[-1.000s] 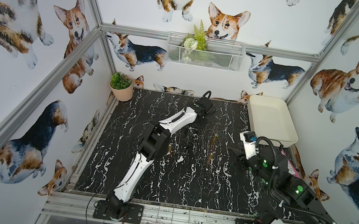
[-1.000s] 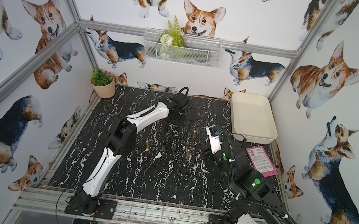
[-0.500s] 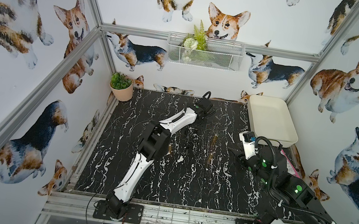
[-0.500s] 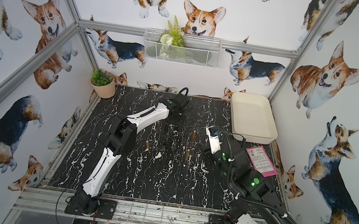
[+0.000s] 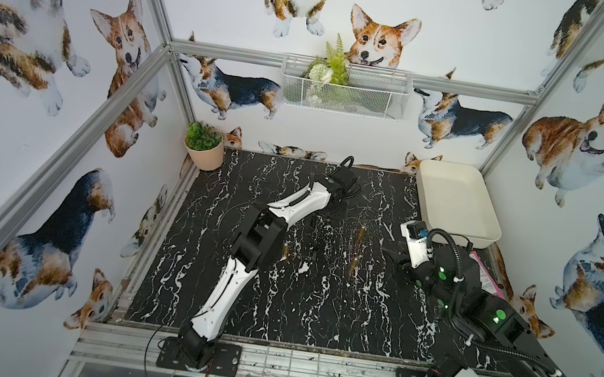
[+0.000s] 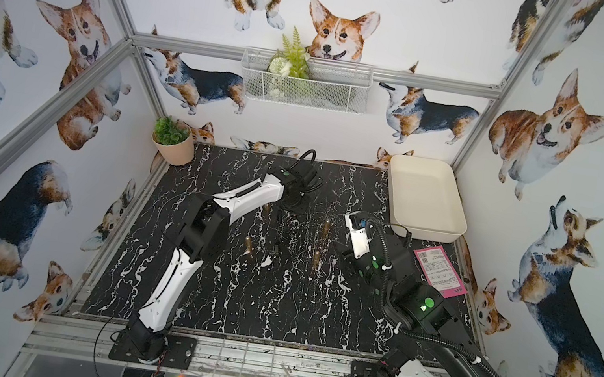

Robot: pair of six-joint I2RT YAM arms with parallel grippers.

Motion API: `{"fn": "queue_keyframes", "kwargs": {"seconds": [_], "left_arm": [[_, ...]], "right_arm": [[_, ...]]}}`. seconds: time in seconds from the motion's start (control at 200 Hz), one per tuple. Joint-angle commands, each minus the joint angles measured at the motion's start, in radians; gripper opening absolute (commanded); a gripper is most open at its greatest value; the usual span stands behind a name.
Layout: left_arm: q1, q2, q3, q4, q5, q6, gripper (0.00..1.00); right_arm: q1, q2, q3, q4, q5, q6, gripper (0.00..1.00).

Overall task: Open the lipstick cap
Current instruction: Place the lipstick at the center of the board, then pick up the lipstick at the center of the board.

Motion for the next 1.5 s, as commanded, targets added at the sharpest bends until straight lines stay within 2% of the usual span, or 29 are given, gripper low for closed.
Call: {"fn": "queue_keyframes", "kwargs": {"seconds": [0.0, 0.1, 0.285, 0.47, 0.661, 0.826, 1.211, 1.497], "left_arm": [[0.000, -0.009, 0.000, 0.000, -0.013, -0.014, 0.36], [0.001, -0.016, 0.007, -0.003, -0.023, -0.011, 0.41], [0.002, -0.040, 0.054, -0.024, -0.044, 0.010, 0.57], [0.001, -0.083, 0.155, -0.113, -0.025, 0.029, 0.57], [-0.020, -0.048, 0.372, -0.324, 0.169, 0.034, 0.56], [-0.097, -0.060, 0.325, -0.317, 0.198, 0.032, 0.56], [-0.151, 0.026, 0.354, -0.317, 0.243, 0.009, 0.62], [-0.170, 0.075, 0.337, -0.250, 0.159, -0.009, 0.62]], "right_arm": [[-0.001, 0.003, 0.001, 0.003, 0.012, 0.007, 0.51], [0.000, 0.002, 0.001, 0.001, 0.011, 0.007, 0.51], [0.000, -0.003, 0.002, 0.004, 0.016, 0.007, 0.51], [-0.001, -0.017, 0.014, -0.003, 0.020, 0.021, 0.51], [0.000, -0.045, 0.040, -0.039, 0.055, 0.053, 0.51], [0.000, -0.053, 0.028, -0.055, 0.107, 0.086, 0.52], [-0.002, -0.124, 0.004, -0.095, 0.120, 0.139, 0.53], [-0.002, -0.113, -0.019, -0.063, 0.096, 0.164, 0.53]]}}
